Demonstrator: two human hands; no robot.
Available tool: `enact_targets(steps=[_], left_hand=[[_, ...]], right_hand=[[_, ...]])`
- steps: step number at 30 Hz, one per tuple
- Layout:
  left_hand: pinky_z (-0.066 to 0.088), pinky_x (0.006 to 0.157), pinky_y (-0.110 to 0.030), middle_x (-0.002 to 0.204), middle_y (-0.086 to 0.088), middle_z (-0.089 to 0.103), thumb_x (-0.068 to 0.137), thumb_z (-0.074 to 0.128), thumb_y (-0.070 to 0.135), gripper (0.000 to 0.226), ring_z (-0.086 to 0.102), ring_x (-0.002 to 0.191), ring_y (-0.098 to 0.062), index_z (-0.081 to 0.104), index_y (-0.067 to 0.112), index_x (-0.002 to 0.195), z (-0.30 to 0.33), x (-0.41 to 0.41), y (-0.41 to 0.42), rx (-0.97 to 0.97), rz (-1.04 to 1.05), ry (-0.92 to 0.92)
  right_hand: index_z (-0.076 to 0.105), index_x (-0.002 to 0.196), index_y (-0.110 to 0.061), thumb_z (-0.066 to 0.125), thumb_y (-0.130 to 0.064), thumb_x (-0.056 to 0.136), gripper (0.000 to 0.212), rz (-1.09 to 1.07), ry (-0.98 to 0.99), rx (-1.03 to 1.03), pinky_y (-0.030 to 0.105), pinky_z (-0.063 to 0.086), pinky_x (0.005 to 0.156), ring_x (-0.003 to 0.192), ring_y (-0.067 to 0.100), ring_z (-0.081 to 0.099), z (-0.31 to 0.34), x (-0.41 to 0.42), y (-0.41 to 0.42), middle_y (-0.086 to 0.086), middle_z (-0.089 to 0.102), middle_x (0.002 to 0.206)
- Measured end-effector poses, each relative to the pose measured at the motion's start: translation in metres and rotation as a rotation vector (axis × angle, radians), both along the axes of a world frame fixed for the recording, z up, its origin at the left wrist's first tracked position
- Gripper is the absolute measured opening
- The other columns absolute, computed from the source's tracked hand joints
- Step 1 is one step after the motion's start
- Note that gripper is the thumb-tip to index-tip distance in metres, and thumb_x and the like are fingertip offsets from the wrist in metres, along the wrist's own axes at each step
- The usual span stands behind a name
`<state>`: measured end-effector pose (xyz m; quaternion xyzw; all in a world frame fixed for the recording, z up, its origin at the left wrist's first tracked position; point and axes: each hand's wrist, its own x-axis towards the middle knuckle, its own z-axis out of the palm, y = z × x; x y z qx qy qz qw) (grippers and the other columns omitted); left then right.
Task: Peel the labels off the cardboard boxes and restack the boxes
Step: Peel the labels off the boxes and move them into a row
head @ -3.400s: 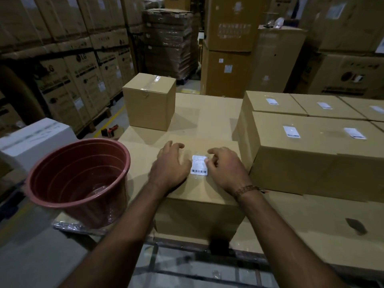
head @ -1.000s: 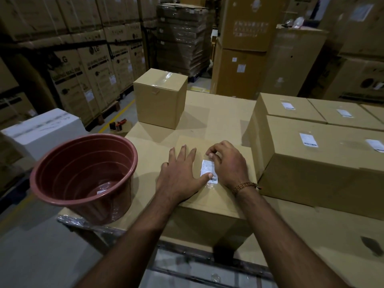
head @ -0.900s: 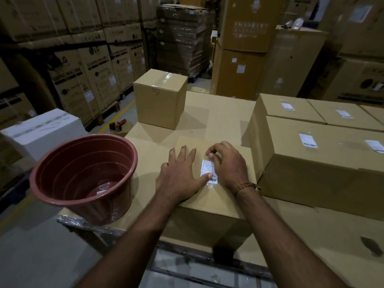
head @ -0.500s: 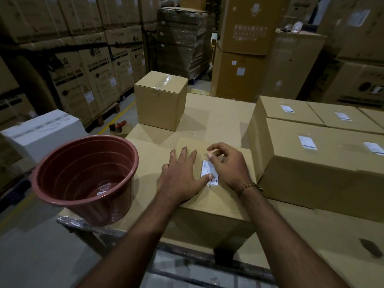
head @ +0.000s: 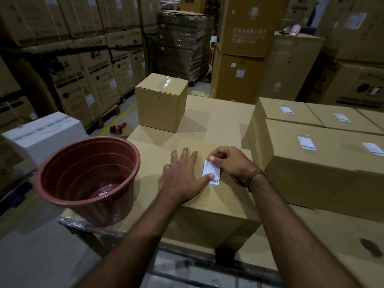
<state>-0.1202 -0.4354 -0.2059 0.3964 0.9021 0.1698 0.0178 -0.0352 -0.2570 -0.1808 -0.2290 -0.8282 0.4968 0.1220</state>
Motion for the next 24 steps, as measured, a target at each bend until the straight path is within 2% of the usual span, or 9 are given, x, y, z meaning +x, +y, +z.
enact_targets(steps=[3, 8, 11, 13, 15, 17, 20, 22, 24], left_hand=[[0.029, 0.119, -0.058, 0.177, -0.001, 0.008, 0.091, 0.040, 0.083, 0.095, 0.003, 0.161, -0.033, 0.017, 0.030, 0.166, 0.001, 0.000, 0.000, 0.002, 0.002, -0.001], [0.029, 0.119, -0.058, 0.176, -0.001, 0.009, 0.091, 0.039, 0.083, 0.094, 0.003, 0.161, -0.034, 0.018, 0.031, 0.166, 0.000, -0.001, 0.000, 0.000, 0.003, -0.004], [0.029, 0.118, -0.058, 0.176, -0.001, 0.009, 0.090, 0.037, 0.085, 0.095, 0.003, 0.161, -0.033, 0.018, 0.031, 0.166, 0.000, -0.001, 0.000, 0.004, 0.003, -0.007], [0.029, 0.118, -0.058, 0.176, -0.001, 0.008, 0.090, 0.037, 0.085, 0.095, 0.002, 0.161, -0.033, 0.018, 0.031, 0.166, 0.000, -0.001, 0.000, 0.001, 0.005, -0.010], [0.028, 0.119, -0.058, 0.177, 0.000, 0.007, 0.090, 0.038, 0.085, 0.095, 0.001, 0.161, -0.032, 0.017, 0.031, 0.166, 0.000, 0.000, 0.000, 0.006, 0.007, -0.022], [0.029, 0.119, -0.058, 0.177, 0.000, 0.007, 0.090, 0.039, 0.084, 0.095, 0.001, 0.161, -0.032, 0.018, 0.031, 0.166, 0.001, 0.001, -0.001, 0.008, 0.005, -0.027], [0.029, 0.119, -0.057, 0.176, 0.000, 0.008, 0.090, 0.042, 0.083, 0.095, 0.002, 0.161, -0.032, 0.020, 0.030, 0.166, 0.002, 0.001, -0.002, 0.021, 0.000, -0.032], [0.028, 0.119, -0.057, 0.176, 0.003, 0.008, 0.088, 0.046, 0.083, 0.096, 0.001, 0.161, -0.028, 0.021, 0.031, 0.165, 0.004, 0.000, -0.003, 0.057, -0.002, -0.075], [0.026, 0.119, -0.058, 0.176, 0.007, 0.006, 0.083, 0.054, 0.085, 0.102, -0.002, 0.162, -0.023, 0.019, 0.036, 0.166, 0.006, -0.004, -0.007, 0.104, -0.023, -0.164]], right_hand=[[0.080, 0.096, -0.012, 0.069, -0.018, 0.103, 0.014, -0.008, 0.035, -0.018, 0.037, 0.058, 0.081, 0.086, 0.017, 0.068, 0.001, -0.001, -0.003, 0.014, 0.079, 0.097], [0.080, 0.110, -0.020, 0.073, -0.019, 0.100, 0.012, 0.020, 0.036, 0.001, 0.033, 0.059, 0.078, 0.081, 0.016, 0.066, 0.007, 0.010, -0.009, 0.014, 0.075, 0.089], [0.065, 0.143, -0.025, 0.081, -0.013, 0.092, 0.055, 0.049, -0.082, 0.047, 0.017, 0.053, 0.072, 0.071, 0.005, 0.062, 0.016, 0.024, -0.007, 0.001, 0.067, 0.081], [0.044, 0.159, -0.025, 0.089, -0.018, 0.085, 0.087, 0.014, -0.165, 0.083, 0.020, 0.051, 0.078, 0.071, 0.000, 0.066, 0.019, 0.031, -0.008, -0.006, 0.073, 0.079], [0.038, 0.161, -0.024, 0.095, -0.026, 0.077, 0.102, -0.025, -0.213, 0.087, 0.026, 0.053, 0.084, 0.080, 0.003, 0.071, 0.017, 0.036, -0.012, -0.006, 0.078, 0.083], [0.050, 0.152, -0.018, 0.098, -0.022, 0.073, 0.092, -0.052, -0.201, 0.066, 0.034, 0.060, 0.086, 0.081, 0.008, 0.072, 0.010, 0.037, -0.013, -0.001, 0.079, 0.089], [0.069, 0.120, -0.011, 0.097, -0.012, 0.072, 0.056, -0.075, -0.153, 0.013, 0.044, 0.062, 0.083, 0.070, 0.009, 0.067, 0.002, 0.037, -0.012, 0.005, 0.077, 0.085], [0.071, 0.104, -0.013, 0.096, -0.011, 0.073, 0.040, -0.059, -0.154, 0.024, 0.041, 0.058, 0.075, 0.065, 0.009, 0.063, -0.001, 0.037, -0.011, -0.001, 0.074, 0.076], [0.070, 0.100, -0.014, 0.095, -0.012, 0.075, 0.036, -0.050, -0.130, 0.021, 0.037, 0.054, 0.071, 0.065, 0.009, 0.061, -0.005, 0.038, -0.010, -0.004, 0.073, 0.075]])
